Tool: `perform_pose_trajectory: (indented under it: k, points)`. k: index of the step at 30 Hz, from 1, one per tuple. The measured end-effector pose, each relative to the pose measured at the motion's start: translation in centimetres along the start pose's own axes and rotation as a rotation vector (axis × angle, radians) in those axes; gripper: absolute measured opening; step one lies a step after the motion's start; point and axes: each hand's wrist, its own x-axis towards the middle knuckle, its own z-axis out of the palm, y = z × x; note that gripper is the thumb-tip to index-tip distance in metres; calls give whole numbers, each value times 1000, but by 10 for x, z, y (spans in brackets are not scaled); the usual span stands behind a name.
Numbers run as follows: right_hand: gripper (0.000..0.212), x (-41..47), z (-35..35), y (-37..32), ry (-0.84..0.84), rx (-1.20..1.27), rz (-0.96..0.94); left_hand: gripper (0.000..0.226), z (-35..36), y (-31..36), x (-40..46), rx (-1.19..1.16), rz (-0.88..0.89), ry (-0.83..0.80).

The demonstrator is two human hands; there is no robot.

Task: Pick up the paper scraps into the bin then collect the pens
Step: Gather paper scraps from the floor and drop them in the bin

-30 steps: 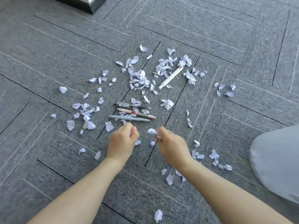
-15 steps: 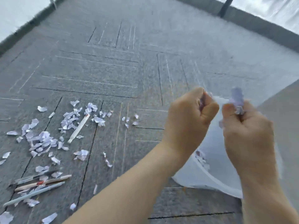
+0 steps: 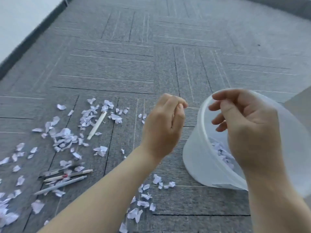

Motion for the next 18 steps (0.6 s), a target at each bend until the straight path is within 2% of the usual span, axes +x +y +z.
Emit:
perform_pose_trajectory:
  k: [3,5,7,9,12,14,18]
  points:
    - [15,-18,90,4,-312,-3,-44,13,-63,-84,-51,320,-335,-48]
    - [14,-33,142,25,-524,-158,-45,12,-98,-129,-95,525,-566,-159]
    - [16,-54,194,51,-741,-337,-54,12,-138,-154,-139,698,-715,-239]
    - [20,-73,233,74,-898,-469,-84,13,-169,-166,-172,782,-804,-230]
    - [20,-92,276,99,-1008,-608,-191,14,-202,-174,-204,813,-920,-118]
    - [23,-96,300,107,-1050,-684,-290,16,-217,-181,-219,864,-928,-90]
    - [47,-93,346,114,-1105,-723,-546,35,-245,-200,-240,983,-965,20]
